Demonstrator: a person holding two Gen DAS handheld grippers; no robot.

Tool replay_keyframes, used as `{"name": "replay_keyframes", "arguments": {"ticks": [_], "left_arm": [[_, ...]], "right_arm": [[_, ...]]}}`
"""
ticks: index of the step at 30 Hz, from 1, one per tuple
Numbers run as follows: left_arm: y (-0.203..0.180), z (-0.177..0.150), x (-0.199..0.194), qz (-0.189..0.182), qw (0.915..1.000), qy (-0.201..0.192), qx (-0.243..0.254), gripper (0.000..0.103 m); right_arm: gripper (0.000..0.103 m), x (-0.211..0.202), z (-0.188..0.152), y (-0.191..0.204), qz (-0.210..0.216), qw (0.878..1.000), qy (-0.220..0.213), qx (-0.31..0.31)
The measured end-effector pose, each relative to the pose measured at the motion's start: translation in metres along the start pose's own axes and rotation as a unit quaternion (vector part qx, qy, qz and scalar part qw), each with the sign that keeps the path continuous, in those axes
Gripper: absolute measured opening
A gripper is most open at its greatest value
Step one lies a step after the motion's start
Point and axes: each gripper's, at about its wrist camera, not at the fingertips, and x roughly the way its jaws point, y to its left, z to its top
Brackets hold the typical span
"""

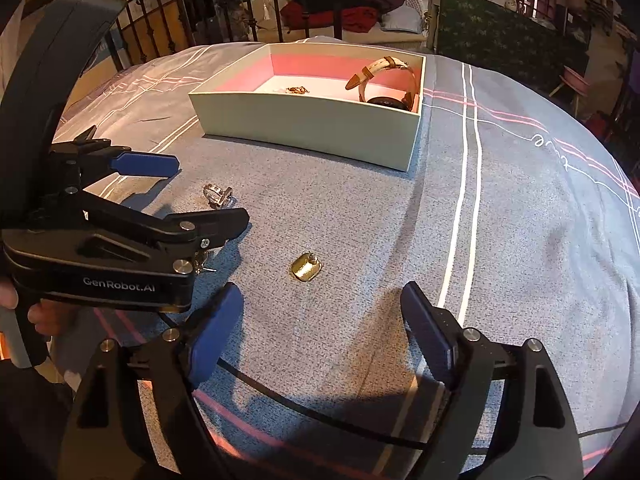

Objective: Organize jewelry
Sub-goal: 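Grasp the gold pendant with the right gripper while the left grasps the silver ring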

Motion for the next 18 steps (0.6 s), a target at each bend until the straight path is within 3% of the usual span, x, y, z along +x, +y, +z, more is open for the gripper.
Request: {"name": "replay_keyframes", "arguments": {"ticks": [14, 16, 18], "left_arm": [[-0.004, 0.003, 0.001, -0.003, 1.0, -0.005, -0.002, 0.079], [-0.001, 0.003, 0.0, -0.002, 0.9999, -0.006, -0.008, 0.079], [0.003, 0.003, -0.001, -0.004, 0.9999, -0.007, -0.014, 0.079]], "right_arm": [[0.081, 0.011, 0.014, -0.001, -0.005, 1.0, 0.016, -0.001], [0.069, 0.011, 0.016, -0.001, -0.007, 1.0, 0.014, 0.0], [0.066, 0.01, 0.017, -0.002, -0.003, 1.0, 0.013, 0.001]]}}
